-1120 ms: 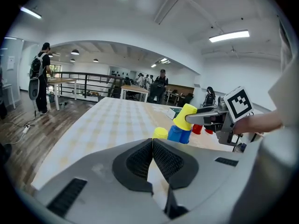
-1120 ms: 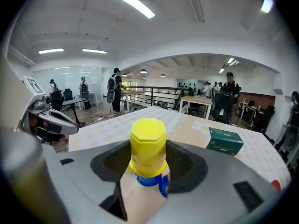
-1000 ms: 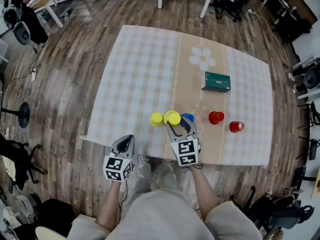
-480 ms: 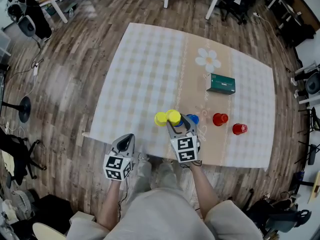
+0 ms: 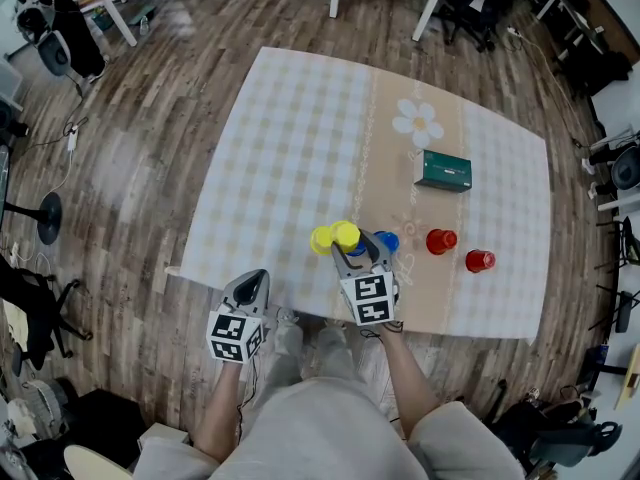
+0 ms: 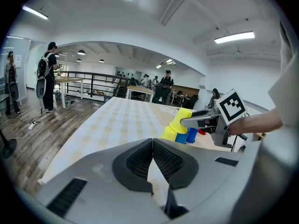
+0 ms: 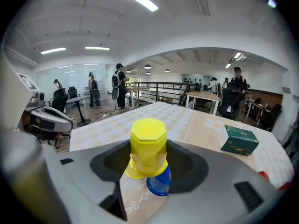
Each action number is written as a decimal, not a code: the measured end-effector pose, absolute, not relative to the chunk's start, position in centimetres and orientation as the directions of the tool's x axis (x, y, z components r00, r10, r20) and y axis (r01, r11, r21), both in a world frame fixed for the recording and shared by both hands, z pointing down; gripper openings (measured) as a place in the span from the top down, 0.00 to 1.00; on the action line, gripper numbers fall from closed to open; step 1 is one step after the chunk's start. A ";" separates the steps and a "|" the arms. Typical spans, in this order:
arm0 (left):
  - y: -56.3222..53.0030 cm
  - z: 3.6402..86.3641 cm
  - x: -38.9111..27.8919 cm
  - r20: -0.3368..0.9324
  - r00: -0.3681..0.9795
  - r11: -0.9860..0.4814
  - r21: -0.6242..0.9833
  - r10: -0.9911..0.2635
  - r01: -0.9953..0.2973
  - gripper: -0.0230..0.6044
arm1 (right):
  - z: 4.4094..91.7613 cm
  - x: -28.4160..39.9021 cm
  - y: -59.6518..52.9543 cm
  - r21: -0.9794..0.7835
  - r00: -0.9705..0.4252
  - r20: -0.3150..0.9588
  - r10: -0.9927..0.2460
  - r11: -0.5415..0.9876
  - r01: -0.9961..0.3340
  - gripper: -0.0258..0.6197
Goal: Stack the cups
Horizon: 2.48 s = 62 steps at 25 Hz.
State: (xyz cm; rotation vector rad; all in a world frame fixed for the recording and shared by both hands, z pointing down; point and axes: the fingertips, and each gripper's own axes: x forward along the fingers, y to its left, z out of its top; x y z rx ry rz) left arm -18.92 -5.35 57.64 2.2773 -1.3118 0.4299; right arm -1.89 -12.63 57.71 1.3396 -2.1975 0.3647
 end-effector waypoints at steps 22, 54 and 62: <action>-5.5 57.6 -15.0 0.486 0.556 -0.510 0.238 -0.674 -0.826 0.94 | 56.4 2.7 -8.4 0.004 -0.350 0.536 -0.769 0.416 -0.909 0.44; -6.0 57.9 -6.9 0.519 0.626 -0.613 0.226 -0.582 -0.757 0.94 | 64.8 25.7 -10.7 0.028 0.028 0.647 -0.762 -0.014 -1.000 0.47; -5.8 58.5 -7.9 0.541 0.608 -0.593 0.230 -0.582 -0.772 0.94 | 65.8 26.2 -11.8 0.036 0.046 0.654 -0.755 -0.030 -0.999 0.51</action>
